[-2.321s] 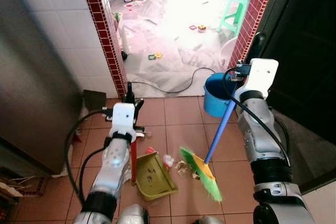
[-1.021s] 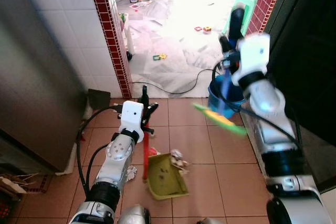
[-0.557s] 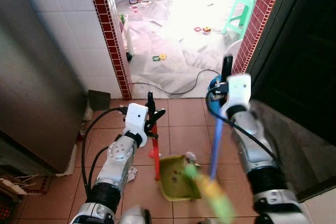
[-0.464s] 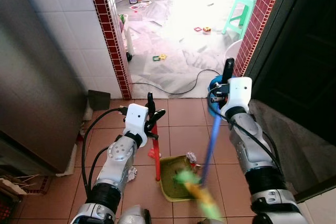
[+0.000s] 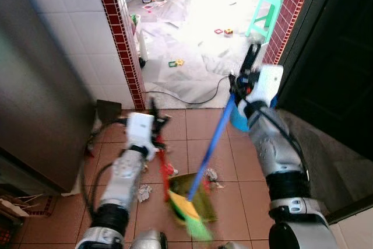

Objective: Sweep floor

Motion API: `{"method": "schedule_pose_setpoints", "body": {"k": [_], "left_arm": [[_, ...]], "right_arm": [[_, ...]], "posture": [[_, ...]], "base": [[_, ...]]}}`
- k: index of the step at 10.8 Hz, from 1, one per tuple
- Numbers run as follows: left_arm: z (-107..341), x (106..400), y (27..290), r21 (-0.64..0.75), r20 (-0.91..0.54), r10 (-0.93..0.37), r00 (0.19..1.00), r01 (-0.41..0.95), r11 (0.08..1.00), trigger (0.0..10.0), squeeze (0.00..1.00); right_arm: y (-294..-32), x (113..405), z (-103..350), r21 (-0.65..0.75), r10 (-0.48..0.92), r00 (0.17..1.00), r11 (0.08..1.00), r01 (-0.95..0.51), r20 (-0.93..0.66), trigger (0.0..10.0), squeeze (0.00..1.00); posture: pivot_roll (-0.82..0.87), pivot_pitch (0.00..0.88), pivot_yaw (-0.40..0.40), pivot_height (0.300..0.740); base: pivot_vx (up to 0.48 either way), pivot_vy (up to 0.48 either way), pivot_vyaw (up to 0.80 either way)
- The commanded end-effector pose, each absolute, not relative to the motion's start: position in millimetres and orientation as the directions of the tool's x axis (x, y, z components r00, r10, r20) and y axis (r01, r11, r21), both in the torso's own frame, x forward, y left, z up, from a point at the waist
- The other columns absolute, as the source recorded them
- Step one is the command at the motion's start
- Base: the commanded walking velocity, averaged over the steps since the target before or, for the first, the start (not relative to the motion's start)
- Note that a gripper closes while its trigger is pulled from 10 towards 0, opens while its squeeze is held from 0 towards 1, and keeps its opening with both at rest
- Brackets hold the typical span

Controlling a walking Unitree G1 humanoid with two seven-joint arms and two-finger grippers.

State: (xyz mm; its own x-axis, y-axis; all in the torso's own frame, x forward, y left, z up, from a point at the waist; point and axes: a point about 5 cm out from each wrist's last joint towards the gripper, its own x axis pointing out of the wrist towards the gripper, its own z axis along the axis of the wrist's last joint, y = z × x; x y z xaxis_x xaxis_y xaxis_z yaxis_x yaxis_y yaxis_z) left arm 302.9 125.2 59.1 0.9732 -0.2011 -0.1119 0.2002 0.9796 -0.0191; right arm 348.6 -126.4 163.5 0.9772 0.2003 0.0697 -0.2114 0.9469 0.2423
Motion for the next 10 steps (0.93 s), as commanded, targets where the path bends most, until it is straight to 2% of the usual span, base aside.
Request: {"method": "schedule_pose_setpoints", "body": {"k": [1,3,5,7,8,10], "left_arm": [[70.9,307.1,139.4,-0.007,-0.049,-0.131,0.99,0.131,0.991,10.0,0.0],[78.2,308.3,156.1,0.022,-0.013,-0.056,0.998,0.056,0.998,10.0,0.0],[82.6,303.9,158.2,0.031,0.019,-0.044,0.999,0.043,0.999,10.0,0.0],[84.9,301.7,155.3,0.033,0.032,-0.048,0.998,0.047,0.998,10.0,0.0],[77.4,298.8,150.4,0.001,-0.009,-0.088,0.996,0.088,0.996,10.0,0.0],[66.5,293.5,135.5,-0.027,-0.085,-0.184,0.979,0.183,0.983,10.0,0.0]], "right_arm": [[-117.1,351.5,206.2,0.194,0.258,0.934,0.931,-0.308,0.247,10.0,0.0],[-125.9,352.3,222.6,0.075,0.257,0.912,0.953,-0.295,0.32,10.0,0.0],[-146.5,351.5,228.4,-0.086,0.196,0.908,0.981,-0.176,0.372,10.0,0.0],[-172.3,349.1,215.7,-0.181,0.091,0.925,0.983,-0.024,0.369,10.0,0.0],[-185.4,348.8,196.7,-0.205,0.028,0.947,0.978,0.041,0.321,10.0,0.0],[-194.5,348.0,160.5,-0.098,-0.09,0.982,0.989,0.107,0.167,10.0,0.0]], "posture": [[-0.06,0.0,0.045,0.74],[-0.06,0.0,0.038,0.74],[-0.06,0.0,0.03,0.74],[-0.05,0.0,0.023,0.74],[-0.05,0.0,0.024,0.74],[-0.05,0.0,0.03,0.74]], "base": [[0.0,0.0,0.0],[0.0,0.0,0.0],[0.0,0.0,0.0],[0.0,0.0,0.0],[0.0,0.0,0.0],[0.0,0.0,0.0]]}}
